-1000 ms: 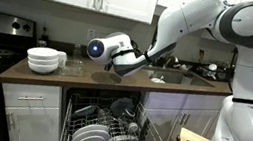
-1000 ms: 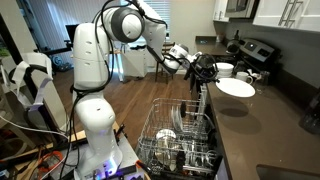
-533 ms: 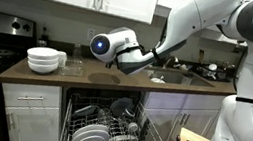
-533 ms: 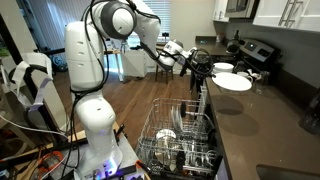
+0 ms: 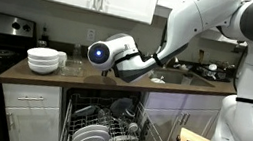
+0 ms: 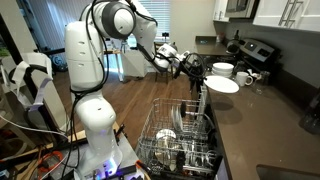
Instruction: Remove the white plate from the countertop and put it in the dishwasher
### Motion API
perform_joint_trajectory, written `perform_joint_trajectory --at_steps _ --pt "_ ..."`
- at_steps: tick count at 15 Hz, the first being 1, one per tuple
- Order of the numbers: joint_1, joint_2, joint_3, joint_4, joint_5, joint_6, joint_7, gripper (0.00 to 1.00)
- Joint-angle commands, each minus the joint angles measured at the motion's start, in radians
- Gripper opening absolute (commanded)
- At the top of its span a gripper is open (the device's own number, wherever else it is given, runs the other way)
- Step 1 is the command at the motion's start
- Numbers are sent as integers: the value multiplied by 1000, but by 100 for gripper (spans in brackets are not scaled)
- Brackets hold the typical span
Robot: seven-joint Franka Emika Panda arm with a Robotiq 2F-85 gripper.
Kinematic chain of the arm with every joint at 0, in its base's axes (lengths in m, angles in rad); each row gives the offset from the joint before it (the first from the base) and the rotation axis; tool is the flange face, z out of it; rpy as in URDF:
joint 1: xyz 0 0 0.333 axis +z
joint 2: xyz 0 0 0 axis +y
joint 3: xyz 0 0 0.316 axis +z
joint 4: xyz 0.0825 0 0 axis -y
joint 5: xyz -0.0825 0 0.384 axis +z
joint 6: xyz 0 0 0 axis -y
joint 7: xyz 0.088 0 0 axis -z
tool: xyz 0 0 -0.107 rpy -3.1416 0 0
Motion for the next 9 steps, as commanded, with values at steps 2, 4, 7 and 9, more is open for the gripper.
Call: perform_joint_trajectory --at_steps 2,4,7,9 --pt "22 -81 29 -71 13 12 -30 4" --pt "28 -109 41 -95 48 35 -35 4" --pt "38 -145 51 -127 24 86 -38 4" --pt "40 -95 53 -98 50 66 -4 5"
